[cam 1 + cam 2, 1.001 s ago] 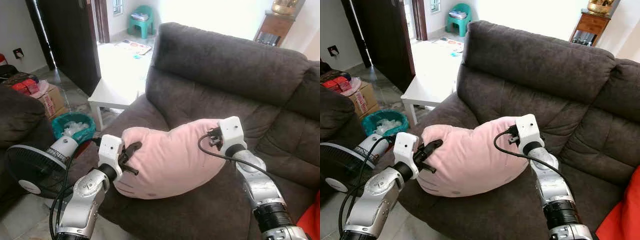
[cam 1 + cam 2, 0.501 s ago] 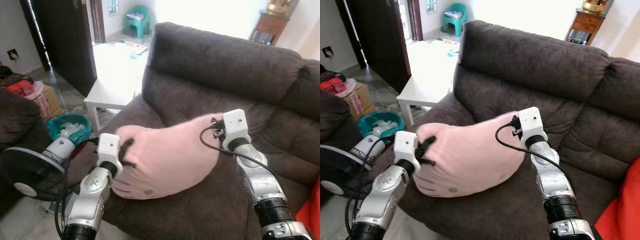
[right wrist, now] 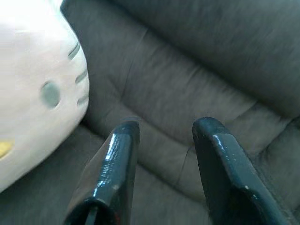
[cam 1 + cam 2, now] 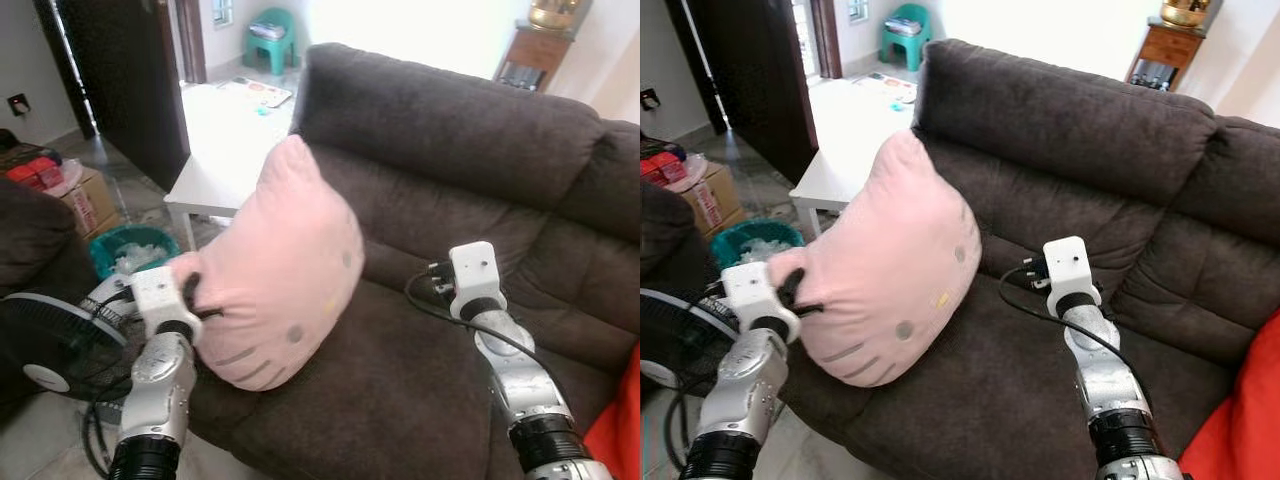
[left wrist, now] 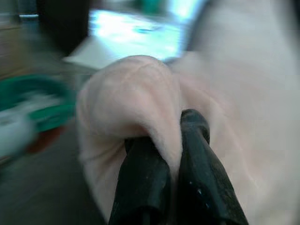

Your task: Move the pillow to the sofa from floor

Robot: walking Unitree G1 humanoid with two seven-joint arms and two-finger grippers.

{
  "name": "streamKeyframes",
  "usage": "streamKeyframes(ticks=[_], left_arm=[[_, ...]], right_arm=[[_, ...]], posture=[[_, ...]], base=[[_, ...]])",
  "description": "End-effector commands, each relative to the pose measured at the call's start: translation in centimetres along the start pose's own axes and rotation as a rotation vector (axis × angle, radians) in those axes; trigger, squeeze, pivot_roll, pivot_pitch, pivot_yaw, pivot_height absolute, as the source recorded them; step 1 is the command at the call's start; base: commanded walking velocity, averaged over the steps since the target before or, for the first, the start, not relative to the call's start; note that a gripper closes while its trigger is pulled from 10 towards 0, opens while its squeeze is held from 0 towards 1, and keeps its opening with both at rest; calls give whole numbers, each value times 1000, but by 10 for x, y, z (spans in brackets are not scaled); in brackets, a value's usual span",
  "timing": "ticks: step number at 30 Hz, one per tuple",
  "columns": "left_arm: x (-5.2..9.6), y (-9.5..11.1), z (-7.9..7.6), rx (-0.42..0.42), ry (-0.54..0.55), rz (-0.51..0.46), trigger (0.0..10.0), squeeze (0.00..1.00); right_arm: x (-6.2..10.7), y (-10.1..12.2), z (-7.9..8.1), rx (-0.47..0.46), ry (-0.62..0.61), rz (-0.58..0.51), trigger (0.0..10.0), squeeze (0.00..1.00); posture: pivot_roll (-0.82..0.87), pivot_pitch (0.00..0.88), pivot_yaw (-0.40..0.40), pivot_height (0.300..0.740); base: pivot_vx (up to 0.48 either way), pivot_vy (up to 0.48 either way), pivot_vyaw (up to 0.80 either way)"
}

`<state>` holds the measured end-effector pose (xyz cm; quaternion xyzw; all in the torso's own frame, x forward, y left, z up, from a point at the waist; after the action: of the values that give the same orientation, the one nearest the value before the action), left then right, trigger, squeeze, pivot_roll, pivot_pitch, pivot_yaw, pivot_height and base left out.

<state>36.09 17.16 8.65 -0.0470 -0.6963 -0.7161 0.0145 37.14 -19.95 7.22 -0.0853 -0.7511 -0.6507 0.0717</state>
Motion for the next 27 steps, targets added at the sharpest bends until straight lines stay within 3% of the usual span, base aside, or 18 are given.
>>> streamKeyframes(ticks=[1, 2, 5, 6, 10, 13, 17, 18, 20, 23, 25, 27], left_arm=[[3, -7, -17, -5, -103, 26, 10000, 0], [7, -8, -31, -9, -197, 27, 10000, 0], [11, -11, -43, -43, -302, 36, 10000, 0], [15, -13, -48, -51, -365, 47, 10000, 0], [22, -16, -56, -85, -485, 61, 10000, 0], [30, -14, -60, -100, -573, 62, 10000, 0], [31, -16, -59, -126, -586, 72, 10000, 0], [29, -16, -55, -142, -569, 71, 10000, 0], [16, -18, -35, -165, -412, 78, 10000, 0], [2, -27, 10, -136, -90, 142, 10000, 0], [1, -29, 26, -83, 20, 152, 10000, 0], [2, -30, 26, -64, 25, 151, 10000, 0]], right_arm=[[3, -16, -7, -9, -30, 42, 10000, 0], [5, -30, -8, -6, -39, 82, 10000, 0], [10, -53, -7, -7, -42, 144, 10000, 0], [15, -71, -5, -11, -45, 197, 10000, 0], [27, -103, 1, -20, -44, 279, 10000, 0], [31, -111, 4, -25, -44, 297, 10000, 0], [31, -113, 5, -24, -43, 299, 10000, 0], [31, -114, 5, -24, -43, 298, 10000, 0], [30, -115, 5, -23, -41, 297, 10000, 0], [29, -114, 6, -24, -37, 294, 10000, 0], [29, -115, 7, -26, -30, 293, 10000, 0], [29, -116, 8, -24, -28, 295, 10000, 0]], posture=[[143, 8, -133, 740], [143, 7, -133, 740], [148, 8, -133, 740], [148, 7, -134, 740], [150, 7, -134, 740], [154, 7, -133, 740], [153, 5, -132, 740], [153, 5, -131, 740], [153, 5, -131, 740], [152, 3, -134, 740], [149, 0, -137, 740], [149, 0, -137, 740]], base=[[0, 0, 0], [0, 0, 0], [0, 0, 0], [0, 0, 0], [0, 0, 0], [0, 0, 0], [0, 0, 0], [0, 0, 0], [0, 0, 0], [0, 0, 0], [0, 0, 0], [0, 0, 0]])
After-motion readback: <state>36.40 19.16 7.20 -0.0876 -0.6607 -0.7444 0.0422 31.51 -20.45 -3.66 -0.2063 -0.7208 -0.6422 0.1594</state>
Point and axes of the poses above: a point about 5 cm out from each wrist's last joint towards the gripper, its own x axis pointing back from the gripper into the wrist, its own y axis along the axis of the wrist's last joint, z = x × y, the point moved 5 cm from there along -x, pointing out of the wrist towards the gripper, and after that the axes turned 9 degrees about -x, right-handed, at the moved point
